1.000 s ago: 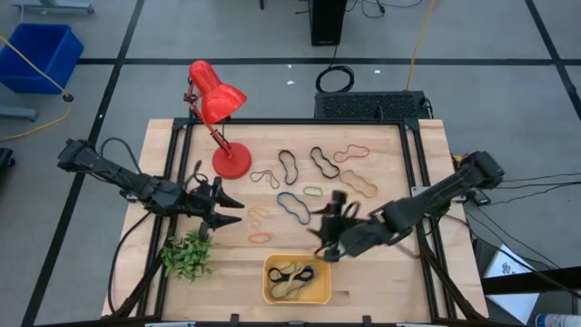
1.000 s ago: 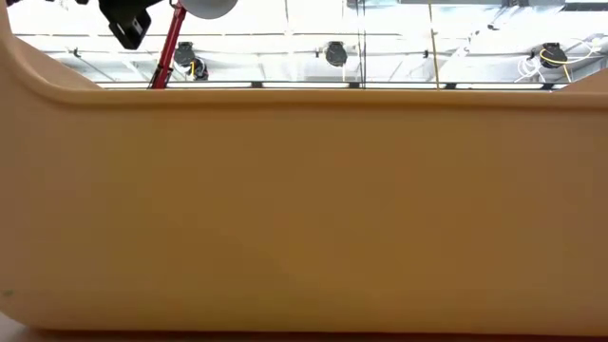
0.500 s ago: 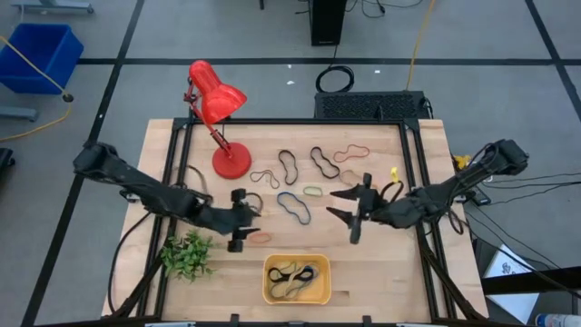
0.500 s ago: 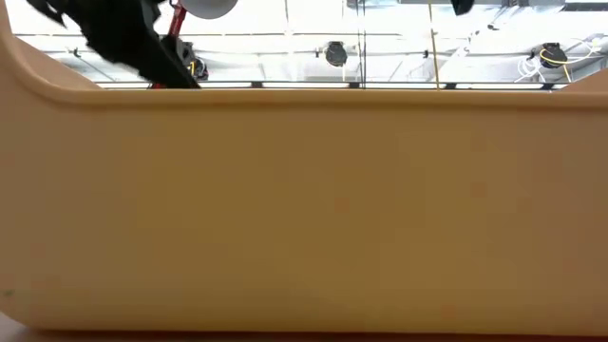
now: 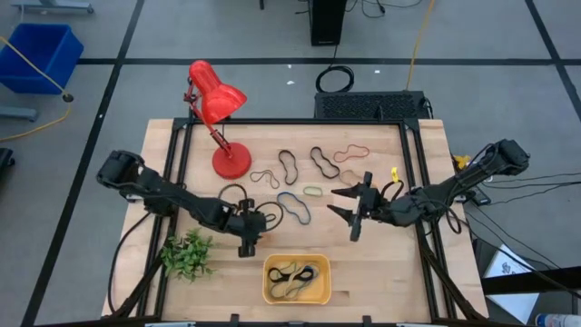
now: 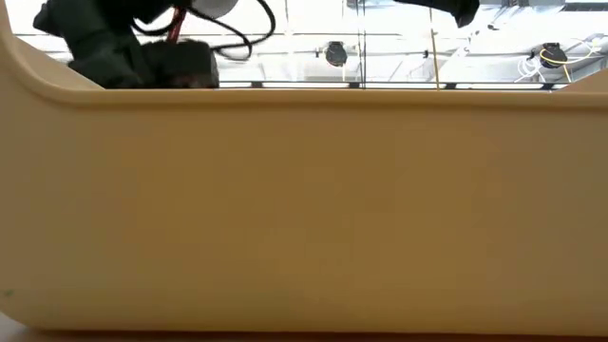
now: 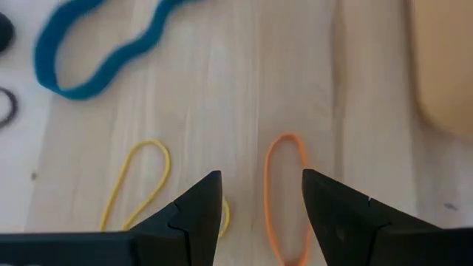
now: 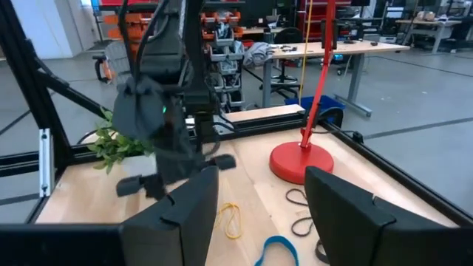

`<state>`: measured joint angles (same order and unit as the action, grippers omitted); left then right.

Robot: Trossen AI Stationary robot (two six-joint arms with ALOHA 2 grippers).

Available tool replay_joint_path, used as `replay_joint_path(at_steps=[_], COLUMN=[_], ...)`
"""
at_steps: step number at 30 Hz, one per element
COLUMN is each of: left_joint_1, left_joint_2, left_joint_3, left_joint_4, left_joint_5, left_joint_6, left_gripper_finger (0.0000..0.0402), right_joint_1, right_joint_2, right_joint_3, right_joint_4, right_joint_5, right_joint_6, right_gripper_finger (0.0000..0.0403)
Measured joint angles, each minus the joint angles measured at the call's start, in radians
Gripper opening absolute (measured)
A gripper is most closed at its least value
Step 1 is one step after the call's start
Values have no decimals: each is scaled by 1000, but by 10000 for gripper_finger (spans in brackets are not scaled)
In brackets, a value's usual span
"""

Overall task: Pick and place rubber bands into bin
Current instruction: Put the orange rubber band into the bin

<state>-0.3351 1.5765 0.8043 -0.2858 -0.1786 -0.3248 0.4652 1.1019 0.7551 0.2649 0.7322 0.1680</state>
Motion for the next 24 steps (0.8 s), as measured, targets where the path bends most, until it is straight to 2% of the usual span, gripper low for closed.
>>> replay_joint_path(at_steps=[9, 16, 19, 24], left_joint_1=[0, 0, 0, 0], left_joint_2=[104, 119, 119, 121], left_joint_3=[2, 4, 3, 2], left_joint_4=[9, 12, 11, 12], left_joint_5=[40, 44, 56, 66], left_joint_6=[-3, -6, -9, -11], left_gripper_finger=[195, 192, 170, 99], right_joint_1=[-22, -21, -21, -21], right_joint_2=[0, 0, 0, 0], right_joint_3=[0, 0, 0, 0], right_joint_4=[-2, -4, -5, -6], right_joint_5=[0, 0, 0, 0], right_joint_6=[0, 0, 0, -1], right_gripper_finger=[197, 195, 196, 194])
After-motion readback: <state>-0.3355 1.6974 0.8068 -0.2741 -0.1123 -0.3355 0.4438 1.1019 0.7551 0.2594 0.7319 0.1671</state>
